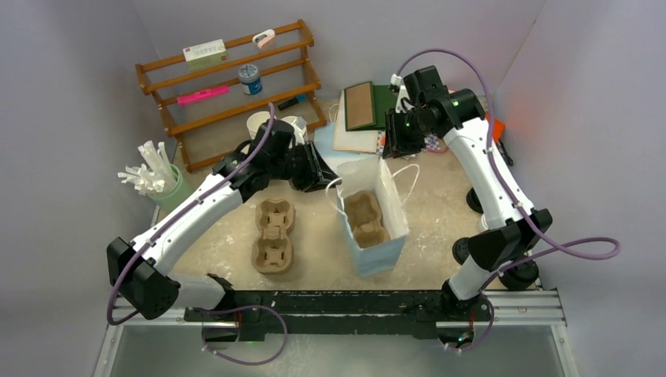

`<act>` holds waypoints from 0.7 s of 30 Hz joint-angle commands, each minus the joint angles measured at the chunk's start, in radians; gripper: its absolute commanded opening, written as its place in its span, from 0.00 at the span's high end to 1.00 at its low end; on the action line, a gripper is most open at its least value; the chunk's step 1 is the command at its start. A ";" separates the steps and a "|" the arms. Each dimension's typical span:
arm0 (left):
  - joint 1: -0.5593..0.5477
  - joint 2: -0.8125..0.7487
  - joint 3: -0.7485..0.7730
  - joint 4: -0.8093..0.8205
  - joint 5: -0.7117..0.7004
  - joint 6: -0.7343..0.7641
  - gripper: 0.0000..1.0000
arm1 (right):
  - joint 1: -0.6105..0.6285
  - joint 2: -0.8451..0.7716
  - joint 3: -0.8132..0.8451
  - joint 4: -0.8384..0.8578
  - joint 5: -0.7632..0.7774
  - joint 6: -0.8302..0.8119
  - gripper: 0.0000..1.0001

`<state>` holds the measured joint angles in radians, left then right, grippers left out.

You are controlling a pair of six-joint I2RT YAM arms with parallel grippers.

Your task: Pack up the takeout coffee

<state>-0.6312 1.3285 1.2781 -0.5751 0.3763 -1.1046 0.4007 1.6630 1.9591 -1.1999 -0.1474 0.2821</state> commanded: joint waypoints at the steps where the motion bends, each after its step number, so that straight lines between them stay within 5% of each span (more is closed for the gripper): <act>1: -0.008 -0.018 0.058 -0.053 -0.088 0.097 0.62 | -0.005 -0.044 0.070 0.053 0.109 -0.031 0.55; 4: -0.007 0.011 0.152 -0.154 -0.155 0.224 0.40 | 0.001 -0.058 0.140 0.026 0.137 -0.044 0.47; 7: -0.008 0.035 0.239 -0.203 -0.198 0.357 0.32 | 0.047 -0.081 0.190 0.011 0.175 -0.035 0.45; 13: -0.008 0.058 0.299 -0.043 -0.105 0.694 0.31 | 0.236 -0.136 0.249 -0.008 0.278 0.085 0.57; 16: -0.008 0.065 0.262 0.098 -0.012 0.820 0.35 | 0.301 -0.224 0.114 0.062 0.273 0.149 0.70; 21: -0.008 0.112 0.235 0.230 0.124 0.940 0.34 | 0.383 -0.315 -0.104 0.155 0.252 0.244 0.75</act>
<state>-0.6361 1.4052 1.5391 -0.5224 0.3538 -0.3527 0.7330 1.3743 1.9667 -1.1137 0.0875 0.4187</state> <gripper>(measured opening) 0.655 0.268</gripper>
